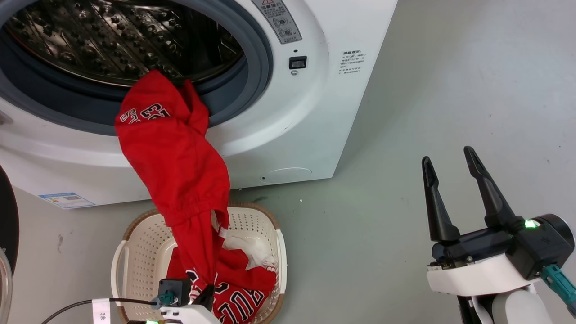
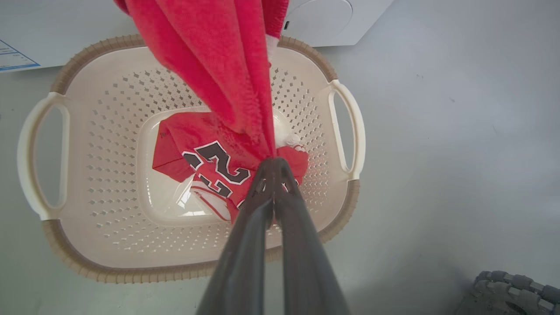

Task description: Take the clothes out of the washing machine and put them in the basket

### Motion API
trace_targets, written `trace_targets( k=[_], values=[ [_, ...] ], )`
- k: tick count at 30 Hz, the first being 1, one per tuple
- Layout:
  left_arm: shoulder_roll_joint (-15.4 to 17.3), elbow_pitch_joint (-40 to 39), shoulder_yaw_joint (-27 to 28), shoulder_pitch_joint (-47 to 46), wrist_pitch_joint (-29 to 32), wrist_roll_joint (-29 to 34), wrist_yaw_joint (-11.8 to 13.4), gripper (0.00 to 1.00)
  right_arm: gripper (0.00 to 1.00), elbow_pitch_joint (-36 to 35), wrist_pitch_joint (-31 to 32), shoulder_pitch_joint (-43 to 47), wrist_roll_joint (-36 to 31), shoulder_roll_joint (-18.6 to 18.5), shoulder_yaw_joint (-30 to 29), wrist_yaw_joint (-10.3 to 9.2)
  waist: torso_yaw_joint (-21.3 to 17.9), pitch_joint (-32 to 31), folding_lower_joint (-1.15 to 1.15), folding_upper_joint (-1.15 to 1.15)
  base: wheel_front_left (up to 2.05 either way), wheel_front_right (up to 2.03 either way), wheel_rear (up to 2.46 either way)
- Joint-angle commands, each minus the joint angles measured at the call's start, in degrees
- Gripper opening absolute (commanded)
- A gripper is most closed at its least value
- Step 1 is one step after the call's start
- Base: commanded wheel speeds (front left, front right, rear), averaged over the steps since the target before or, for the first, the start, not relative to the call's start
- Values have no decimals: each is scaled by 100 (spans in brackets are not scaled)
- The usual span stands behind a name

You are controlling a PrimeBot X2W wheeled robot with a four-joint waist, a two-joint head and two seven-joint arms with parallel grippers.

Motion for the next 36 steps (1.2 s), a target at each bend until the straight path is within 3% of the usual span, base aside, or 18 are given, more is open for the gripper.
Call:
trace_targets(
  k=[1, 21, 36],
  values=[
    [-13, 50, 7, -46, -12, 26, -14, 0, 100, -21, -13, -66, -18, 8, -9, -4, -2, 28, 0, 0, 0, 0, 0],
    [-194, 1447, -32, -834, 71, -253, -55, 0, 100, -221, -13, -551, -48, 8, -60, -4, -92, 1099, 0, 0, 0, 0, 0],
    [-49, 1711, -72, -1862, 385, -348, 42, 0, 100, -478, -13, -1052, -71, 7, -226, -4, -119, 2331, 0, 0, 0, 0, 0]
  ],
)
